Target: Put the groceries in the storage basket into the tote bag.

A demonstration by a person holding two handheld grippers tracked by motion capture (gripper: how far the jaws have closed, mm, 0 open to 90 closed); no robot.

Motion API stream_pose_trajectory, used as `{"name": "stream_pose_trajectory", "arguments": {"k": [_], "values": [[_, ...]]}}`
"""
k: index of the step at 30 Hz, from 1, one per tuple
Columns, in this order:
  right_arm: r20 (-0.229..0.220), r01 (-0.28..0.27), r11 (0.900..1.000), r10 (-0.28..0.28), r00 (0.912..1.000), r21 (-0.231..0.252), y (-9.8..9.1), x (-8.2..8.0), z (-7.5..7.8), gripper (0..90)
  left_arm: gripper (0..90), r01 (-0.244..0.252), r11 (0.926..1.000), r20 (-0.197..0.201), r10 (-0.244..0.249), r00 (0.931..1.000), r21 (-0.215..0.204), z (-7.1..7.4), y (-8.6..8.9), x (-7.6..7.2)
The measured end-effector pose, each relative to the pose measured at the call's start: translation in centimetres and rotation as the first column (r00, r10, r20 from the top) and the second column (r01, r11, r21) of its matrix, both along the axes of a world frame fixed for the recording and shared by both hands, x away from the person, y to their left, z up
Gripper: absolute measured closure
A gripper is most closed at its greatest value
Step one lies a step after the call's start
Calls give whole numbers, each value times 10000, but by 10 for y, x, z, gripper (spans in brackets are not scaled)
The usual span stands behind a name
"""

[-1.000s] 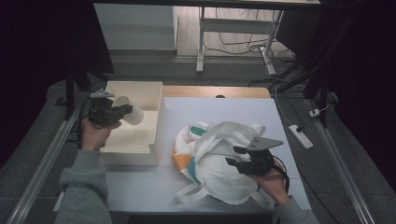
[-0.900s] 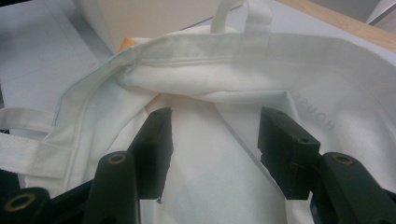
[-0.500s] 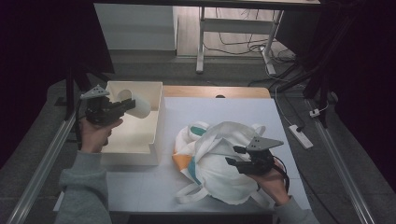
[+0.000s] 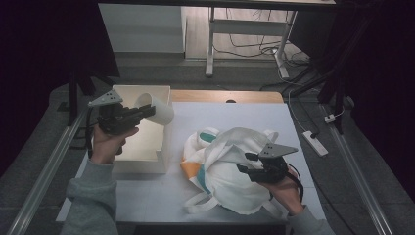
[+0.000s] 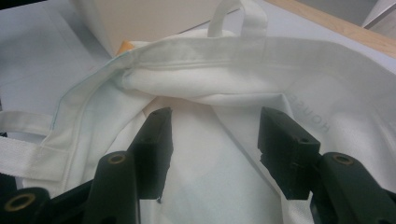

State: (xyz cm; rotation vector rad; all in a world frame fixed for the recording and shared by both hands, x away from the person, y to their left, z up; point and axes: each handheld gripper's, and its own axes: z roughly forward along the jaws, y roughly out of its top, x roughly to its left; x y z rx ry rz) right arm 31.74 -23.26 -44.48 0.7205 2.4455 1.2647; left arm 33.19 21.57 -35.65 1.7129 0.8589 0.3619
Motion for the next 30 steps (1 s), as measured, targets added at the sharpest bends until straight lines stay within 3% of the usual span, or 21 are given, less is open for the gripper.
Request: {"name": "stream_pose_trajectory", "arguments": {"k": [12, 30], "values": [[78, 38, 10000, -38, 10000, 51, -1, 0, 0, 445, 845, 1017, 9948, -22, -1017, 9948, 28, 2, -23, -4], [562, -65, 9990, 39, 9984, 451, 1, -7, 11, 384, 844, 2382, 9699, -339, -2367, 9710, 498, -2, -74, -7]]}}
